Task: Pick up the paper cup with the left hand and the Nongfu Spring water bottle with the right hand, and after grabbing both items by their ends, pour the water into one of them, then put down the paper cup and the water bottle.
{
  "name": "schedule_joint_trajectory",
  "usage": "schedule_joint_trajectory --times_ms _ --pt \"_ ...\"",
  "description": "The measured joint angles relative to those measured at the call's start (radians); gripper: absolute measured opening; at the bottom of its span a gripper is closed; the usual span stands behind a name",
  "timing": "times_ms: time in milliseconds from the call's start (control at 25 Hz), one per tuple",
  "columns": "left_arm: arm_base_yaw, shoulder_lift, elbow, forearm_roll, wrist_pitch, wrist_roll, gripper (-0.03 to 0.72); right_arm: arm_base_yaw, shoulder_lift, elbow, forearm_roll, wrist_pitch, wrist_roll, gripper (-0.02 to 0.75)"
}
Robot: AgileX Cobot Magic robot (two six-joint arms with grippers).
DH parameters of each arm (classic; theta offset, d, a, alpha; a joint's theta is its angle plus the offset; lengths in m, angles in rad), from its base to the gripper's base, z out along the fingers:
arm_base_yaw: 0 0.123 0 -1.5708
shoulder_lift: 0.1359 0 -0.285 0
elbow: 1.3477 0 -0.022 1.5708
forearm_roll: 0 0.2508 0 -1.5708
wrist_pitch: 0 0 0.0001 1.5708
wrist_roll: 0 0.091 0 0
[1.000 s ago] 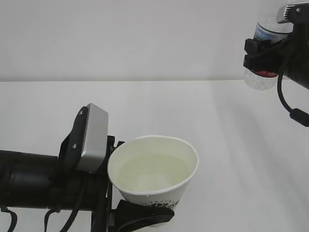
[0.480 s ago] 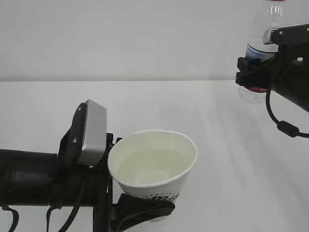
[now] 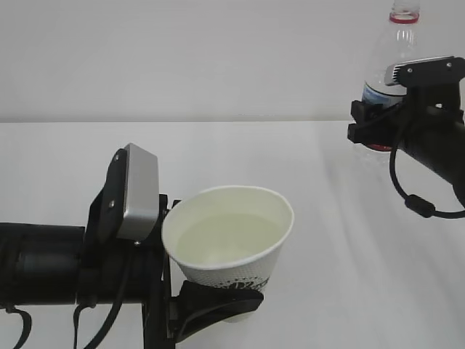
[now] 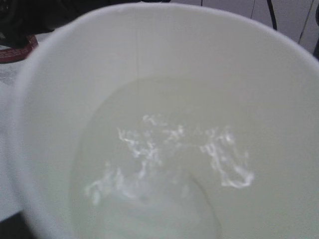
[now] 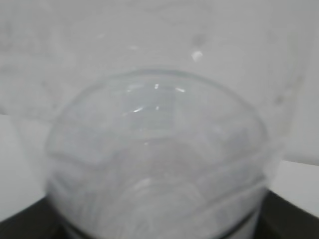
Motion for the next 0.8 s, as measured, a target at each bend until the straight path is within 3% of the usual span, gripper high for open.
schedule_joint_trajectory --times_ms 800 --pt "0.0 0.0 0.0 -0.367 0.031 0.176 0.536 0.0 0.036 -0.004 0.0 -0.019 0.0 0.473"
